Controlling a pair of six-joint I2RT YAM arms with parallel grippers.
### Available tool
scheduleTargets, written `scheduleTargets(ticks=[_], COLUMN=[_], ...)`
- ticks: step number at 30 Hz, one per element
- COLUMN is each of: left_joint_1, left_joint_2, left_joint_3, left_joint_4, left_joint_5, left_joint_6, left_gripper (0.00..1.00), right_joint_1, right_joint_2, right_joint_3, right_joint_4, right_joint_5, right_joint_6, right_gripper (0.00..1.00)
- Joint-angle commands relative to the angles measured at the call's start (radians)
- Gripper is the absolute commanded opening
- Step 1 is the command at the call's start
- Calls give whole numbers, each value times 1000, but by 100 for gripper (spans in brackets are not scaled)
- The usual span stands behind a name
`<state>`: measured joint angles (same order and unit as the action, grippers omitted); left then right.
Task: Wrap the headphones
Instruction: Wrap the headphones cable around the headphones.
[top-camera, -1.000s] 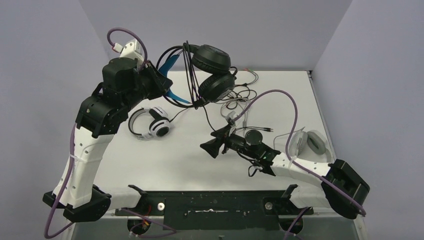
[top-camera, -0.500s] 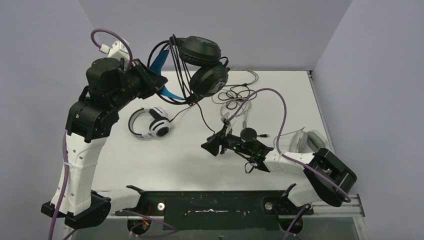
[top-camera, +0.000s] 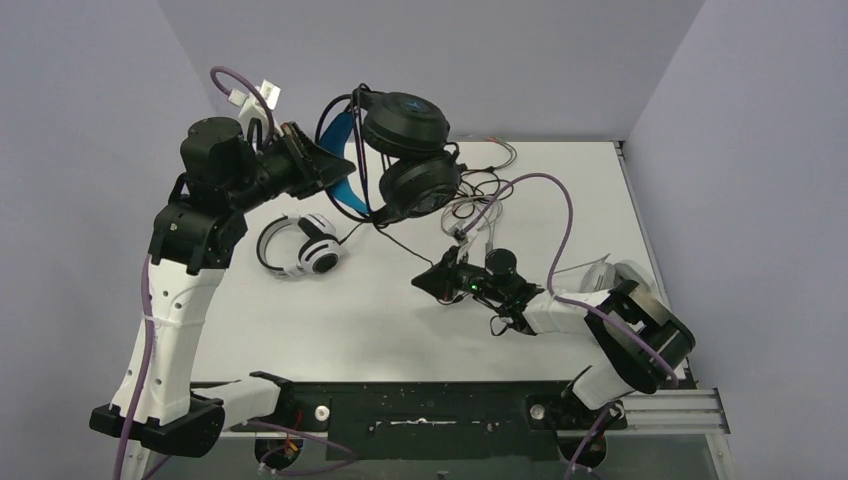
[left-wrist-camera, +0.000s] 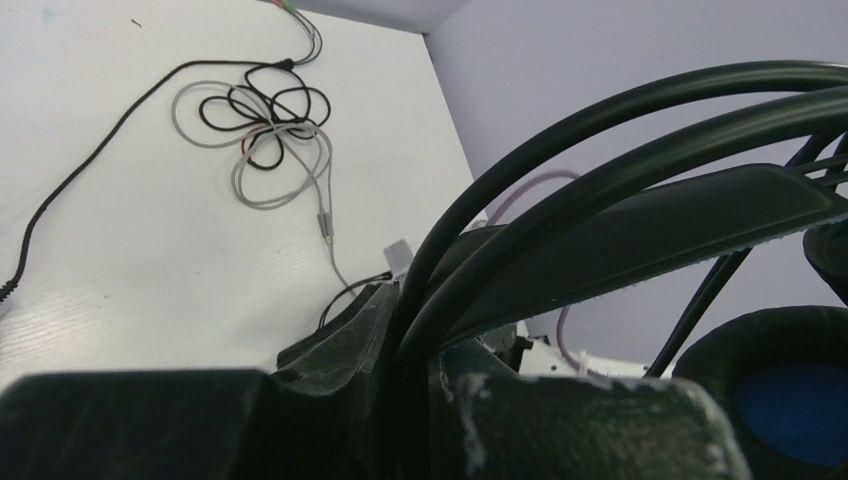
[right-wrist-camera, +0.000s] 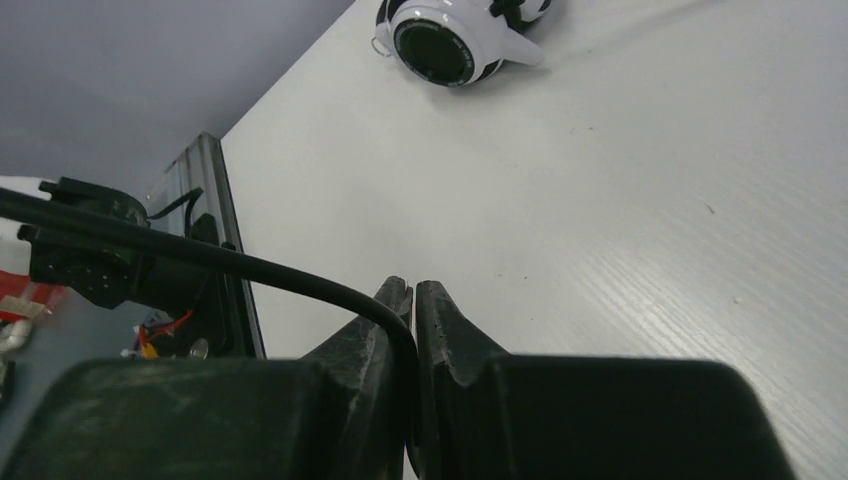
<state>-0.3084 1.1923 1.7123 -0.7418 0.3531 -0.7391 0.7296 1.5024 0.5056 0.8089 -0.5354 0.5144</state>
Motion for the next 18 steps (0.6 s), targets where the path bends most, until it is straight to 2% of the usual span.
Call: scheduleTargets(ticks=[1, 5, 7, 9, 12, 14, 18], left_joint_1=[12, 6, -9, -40, -164, -263, -400], left_joint_2=[-45, -110, -147, -196, -283, -299, -250], left_joint_3=[10, -40, -86, -159, -312, -383, -457], left_joint_4=[152, 97, 56, 20, 6, -26, -83], left_joint_5=[194, 205, 217, 171, -36, -226, -543], left_joint_6=[58, 302, 472, 645, 888, 1014, 1126], left_gripper=[0, 0, 0, 0, 0, 0, 0], right_joint_1=[-105, -207, -263, -316, -393, -419, -437], right_joint_2=[34, 67, 78, 76, 27, -32, -141], right_joint_3=[-51, -31, 0, 40, 131, 207, 406], right_joint_4=[193, 163, 121, 32, -231, -479, -979], right_joint_5=[-70, -192, -288, -375, -462, -475, -427], right_joint_6=[140, 225, 268, 296, 251, 154, -89], right_gripper=[0, 0, 0, 0, 0, 0, 0])
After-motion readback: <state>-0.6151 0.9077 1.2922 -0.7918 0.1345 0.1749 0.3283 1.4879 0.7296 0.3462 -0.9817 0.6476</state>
